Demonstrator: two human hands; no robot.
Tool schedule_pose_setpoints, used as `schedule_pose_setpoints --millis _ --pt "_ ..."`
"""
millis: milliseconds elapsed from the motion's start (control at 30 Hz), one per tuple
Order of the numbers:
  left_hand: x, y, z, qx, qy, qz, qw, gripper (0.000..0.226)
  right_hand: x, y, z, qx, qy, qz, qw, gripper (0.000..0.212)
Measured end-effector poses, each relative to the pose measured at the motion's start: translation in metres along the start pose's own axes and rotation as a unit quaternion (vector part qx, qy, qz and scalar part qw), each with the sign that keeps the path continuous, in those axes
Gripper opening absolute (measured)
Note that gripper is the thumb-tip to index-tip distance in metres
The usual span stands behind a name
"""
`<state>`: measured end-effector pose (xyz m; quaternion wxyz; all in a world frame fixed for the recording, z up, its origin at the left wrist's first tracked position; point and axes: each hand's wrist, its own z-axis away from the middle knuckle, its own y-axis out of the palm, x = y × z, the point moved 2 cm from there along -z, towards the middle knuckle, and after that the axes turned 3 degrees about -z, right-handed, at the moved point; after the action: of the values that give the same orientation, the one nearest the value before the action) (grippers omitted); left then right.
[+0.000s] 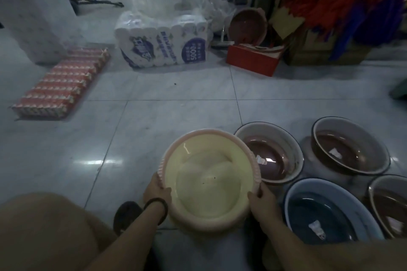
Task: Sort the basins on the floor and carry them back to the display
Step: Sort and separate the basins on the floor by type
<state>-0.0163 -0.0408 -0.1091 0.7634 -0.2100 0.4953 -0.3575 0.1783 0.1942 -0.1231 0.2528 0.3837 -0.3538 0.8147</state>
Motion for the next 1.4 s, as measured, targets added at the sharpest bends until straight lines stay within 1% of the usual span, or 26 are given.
schedule_pose_setpoints --millis 133,200,233,300,333,367,400,467,500,567,667,700,767,800,833,867,900,967,1033,1067,1133,1200,1267,1300,1333,1400 --pt "0.013 0.015 -0.016 0.033 -0.013 -0.036 0.999 0.032 -0.010 0.009 -0.015 -0.004 0.034 0.058 0.998 0.046" --pt "0.018 0.023 -0.023 0.042 -0.013 -0.049 0.998 0.037 -0.013 0.012 -0.019 0.013 0.044 0.086 0.995 0.046" --pt "0.019 0.027 -0.026 0.042 -0.013 -0.054 0.998 0.041 -0.016 0.013 -0.021 0.028 0.052 0.105 0.993 0.043" --pt "0.024 0.033 -0.036 0.039 -0.015 -0.065 0.997 0.046 -0.023 0.016 -0.028 0.047 0.072 0.133 0.987 0.030" --pt "0.026 0.036 -0.041 0.039 -0.020 -0.074 0.996 0.046 -0.025 0.017 -0.030 0.045 0.076 0.140 0.986 0.023" --pt "0.027 0.038 -0.044 0.041 -0.026 -0.084 0.995 0.045 -0.027 0.018 -0.033 0.037 0.075 0.149 0.985 0.020" --pt "0.030 0.041 -0.047 0.040 -0.032 -0.093 0.994 0.042 -0.029 0.020 -0.035 0.027 0.068 0.155 0.985 0.025" --pt "0.034 0.045 -0.053 0.044 -0.041 -0.108 0.992 0.035 -0.028 0.023 -0.038 0.014 0.050 0.156 0.986 0.044" --pt "0.035 0.047 -0.055 0.047 -0.046 -0.113 0.991 0.032 -0.026 0.024 -0.039 0.008 0.046 0.150 0.988 0.049" --pt "0.037 0.048 -0.058 0.047 -0.048 -0.118 0.991 0.031 -0.027 0.026 -0.044 0.001 0.053 0.145 0.988 0.045" --pt "0.028 0.045 -0.056 0.053 -0.053 -0.105 0.992 0.040 -0.023 0.028 -0.047 0.002 0.087 0.161 0.983 0.041" --pt "0.024 0.044 -0.054 0.061 -0.058 -0.096 0.992 0.044 -0.020 0.031 -0.047 0.006 0.103 0.178 0.979 0.045" --pt "0.013 0.039 -0.047 0.070 -0.064 -0.104 0.990 0.060 -0.007 0.039 -0.042 0.000 0.106 0.233 0.967 0.068" --pt "0.005 0.032 -0.043 0.070 -0.062 -0.125 0.988 0.068 0.002 0.046 -0.038 -0.011 0.084 0.257 0.963 0.078" --pt "-0.008 0.023 -0.038 0.070 -0.051 -0.146 0.985 0.070 0.016 0.053 -0.032 -0.021 0.043 0.275 0.960 0.080" --pt "-0.023 0.010 -0.033 0.077 -0.024 -0.165 0.983 0.066 0.032 0.061 -0.024 -0.017 -0.005 0.282 0.959 0.075" --pt "-0.042 -0.006 -0.026 0.095 0.017 -0.178 0.979 0.060 0.051 0.072 -0.015 -0.002 -0.052 0.274 0.960 0.065" --pt "-0.085 -0.048 -0.010 0.128 0.113 -0.193 0.966 0.049 0.097 0.095 0.010 0.049 -0.124 0.208 0.969 0.043" --pt "-0.124 -0.108 0.014 0.142 0.182 -0.203 0.952 0.044 0.150 0.116 0.046 0.106 -0.199 0.129 0.966 0.030" --pt "-0.138 -0.144 0.030 0.136 0.209 -0.209 0.946 0.042 0.178 0.126 0.069 0.131 -0.236 0.095 0.958 0.025" --pt "-0.147 -0.220 0.058 0.085 0.261 -0.199 0.941 0.037 0.229 0.145 0.121 0.177 -0.304 0.047 0.935 0.018" --pt "-0.127 -0.295 0.081 -0.010 0.298 -0.141 0.944 0.030 0.273 0.165 0.183 0.240 -0.350 0.004 0.905 0.013" --pt "-0.082 -0.355 0.097 -0.121 0.304 -0.074 0.942 0.024 0.302 0.185 0.245 0.291 -0.390 -0.019 0.873 0.010" --pt "-0.052 -0.376 0.103 -0.157 0.285 -0.044 0.945 0.021 0.310 0.197 0.275 0.310 -0.410 -0.018 0.858 0.010" --pt "-0.019 -0.391 0.109 -0.173 0.255 -0.018 0.951 0.020 0.313 0.209 0.303 0.327 -0.427 -0.005 0.843 0.010" --pt "0.058 -0.404 0.116 -0.180 0.168 0.017 0.969 0.013 0.304 0.237 0.354 0.366 -0.445 0.060 0.815 0.009"
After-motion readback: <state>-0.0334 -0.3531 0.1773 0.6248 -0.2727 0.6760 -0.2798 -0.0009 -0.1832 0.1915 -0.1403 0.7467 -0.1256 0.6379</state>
